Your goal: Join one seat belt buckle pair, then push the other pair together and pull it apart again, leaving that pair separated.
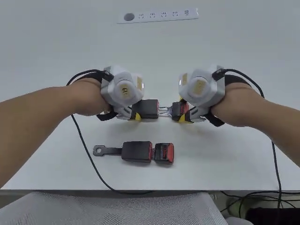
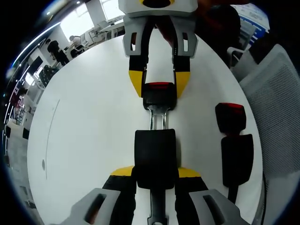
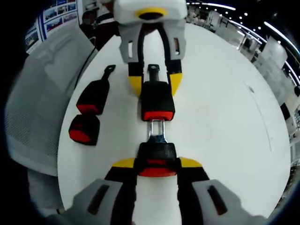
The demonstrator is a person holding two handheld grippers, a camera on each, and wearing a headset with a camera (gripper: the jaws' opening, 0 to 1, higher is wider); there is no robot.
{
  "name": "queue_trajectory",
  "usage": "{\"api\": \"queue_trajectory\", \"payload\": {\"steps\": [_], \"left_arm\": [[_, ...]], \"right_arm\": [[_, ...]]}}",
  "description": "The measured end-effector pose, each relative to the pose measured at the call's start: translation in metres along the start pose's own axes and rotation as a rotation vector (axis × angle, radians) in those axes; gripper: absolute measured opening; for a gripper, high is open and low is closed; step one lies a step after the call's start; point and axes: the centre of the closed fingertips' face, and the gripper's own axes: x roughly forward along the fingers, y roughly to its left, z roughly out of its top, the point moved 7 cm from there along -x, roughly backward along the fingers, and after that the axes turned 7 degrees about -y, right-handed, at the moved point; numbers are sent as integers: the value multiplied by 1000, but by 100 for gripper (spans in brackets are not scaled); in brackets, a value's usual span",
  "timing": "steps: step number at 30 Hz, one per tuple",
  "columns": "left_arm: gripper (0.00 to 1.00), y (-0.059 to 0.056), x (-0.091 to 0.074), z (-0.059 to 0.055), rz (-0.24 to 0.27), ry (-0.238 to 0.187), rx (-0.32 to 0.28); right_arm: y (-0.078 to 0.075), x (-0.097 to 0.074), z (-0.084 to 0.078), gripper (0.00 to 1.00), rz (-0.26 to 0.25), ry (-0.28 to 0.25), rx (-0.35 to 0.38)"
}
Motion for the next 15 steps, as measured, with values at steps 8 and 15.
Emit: {"api": "queue_trajectory", "payload": {"steps": [8, 15], "left_arm": [[32, -1, 0, 1, 0, 12, 5], [32, -1, 0, 2, -8, 14, 18]], "right_arm": [[3, 3, 6, 32, -6, -15, -23], [3, 6, 9, 32, -7, -47, 3]]}}
